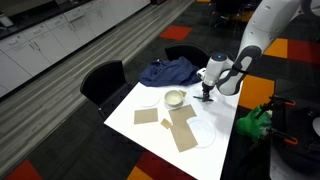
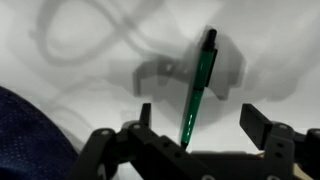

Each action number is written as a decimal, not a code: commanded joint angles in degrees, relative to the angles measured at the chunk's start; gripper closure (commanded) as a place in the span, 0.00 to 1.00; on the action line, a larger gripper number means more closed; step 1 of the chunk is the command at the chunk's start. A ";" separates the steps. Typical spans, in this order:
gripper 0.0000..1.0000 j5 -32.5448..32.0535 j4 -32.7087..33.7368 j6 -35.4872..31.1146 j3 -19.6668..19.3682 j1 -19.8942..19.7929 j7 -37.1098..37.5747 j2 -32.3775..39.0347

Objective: Move the pen to the right

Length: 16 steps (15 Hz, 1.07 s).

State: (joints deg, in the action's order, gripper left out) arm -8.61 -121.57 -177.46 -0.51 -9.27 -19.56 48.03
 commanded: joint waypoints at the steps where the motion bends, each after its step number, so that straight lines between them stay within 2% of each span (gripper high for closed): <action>1: 0.17 -0.57 2.73 -0.94 -0.81 1.39 3.07 2.42; 2: 0.13 -0.56 3.32 -0.83 -0.84 1.55 3.38 2.99; 3: 0.16 -0.55 3.77 -0.72 -0.88 1.71 3.59 3.40; 4: 0.39 -0.52 4.30 -0.71 -0.91 1.83 3.93 3.92; 6: 0.43 -0.57 5.01 -0.71 -0.87 1.94 4.08 4.62; 13: 0.95 -0.81 4.97 -1.04 -1.18 3.09 4.11 4.05; 14: 1.00 -0.83 4.62 -0.94 -1.10 3.32 4.13 3.56; 16: 0.99 -1.05 3.63 -0.67 -1.17 4.23 4.12 2.02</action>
State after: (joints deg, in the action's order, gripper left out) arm -8.61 -116.80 -177.46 -0.74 -6.77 -17.47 51.95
